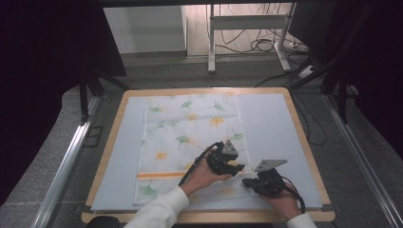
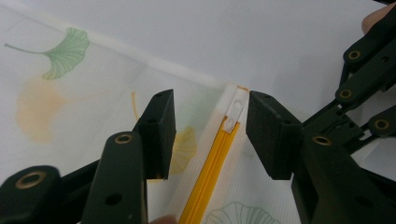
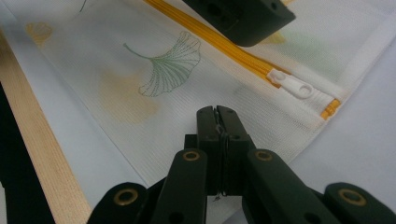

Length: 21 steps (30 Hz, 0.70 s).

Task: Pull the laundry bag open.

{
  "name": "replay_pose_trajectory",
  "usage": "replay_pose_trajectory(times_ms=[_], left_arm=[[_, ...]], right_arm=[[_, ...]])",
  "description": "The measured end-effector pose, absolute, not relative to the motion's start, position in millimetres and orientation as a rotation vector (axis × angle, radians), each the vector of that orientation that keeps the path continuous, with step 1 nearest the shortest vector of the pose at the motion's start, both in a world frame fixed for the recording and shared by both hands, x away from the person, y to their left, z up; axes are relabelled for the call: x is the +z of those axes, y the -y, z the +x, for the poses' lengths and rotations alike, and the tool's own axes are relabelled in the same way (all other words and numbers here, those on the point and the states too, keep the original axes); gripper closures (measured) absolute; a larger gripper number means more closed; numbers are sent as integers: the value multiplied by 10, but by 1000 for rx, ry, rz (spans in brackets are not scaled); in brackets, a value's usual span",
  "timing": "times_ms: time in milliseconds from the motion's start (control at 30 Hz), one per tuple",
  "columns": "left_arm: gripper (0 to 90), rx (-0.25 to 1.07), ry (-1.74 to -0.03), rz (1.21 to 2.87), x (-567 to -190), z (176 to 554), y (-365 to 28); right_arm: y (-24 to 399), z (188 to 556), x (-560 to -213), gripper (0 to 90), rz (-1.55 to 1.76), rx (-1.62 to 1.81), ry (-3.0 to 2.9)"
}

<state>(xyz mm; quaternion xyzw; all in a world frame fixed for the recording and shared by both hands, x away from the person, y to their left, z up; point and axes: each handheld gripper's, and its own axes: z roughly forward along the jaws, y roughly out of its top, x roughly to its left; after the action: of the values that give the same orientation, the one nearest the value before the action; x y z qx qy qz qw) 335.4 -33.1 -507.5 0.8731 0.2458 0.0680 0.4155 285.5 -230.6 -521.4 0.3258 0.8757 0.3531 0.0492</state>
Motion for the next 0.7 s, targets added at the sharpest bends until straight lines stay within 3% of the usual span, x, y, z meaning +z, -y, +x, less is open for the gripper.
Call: replay_pose_trajectory(times_ms=[700], left_arm=[[543, 115, -593, 2239, -5185, 3404, 595]], right_arm=[[2312, 2857, -5216, 883, 998, 1078, -2669]])
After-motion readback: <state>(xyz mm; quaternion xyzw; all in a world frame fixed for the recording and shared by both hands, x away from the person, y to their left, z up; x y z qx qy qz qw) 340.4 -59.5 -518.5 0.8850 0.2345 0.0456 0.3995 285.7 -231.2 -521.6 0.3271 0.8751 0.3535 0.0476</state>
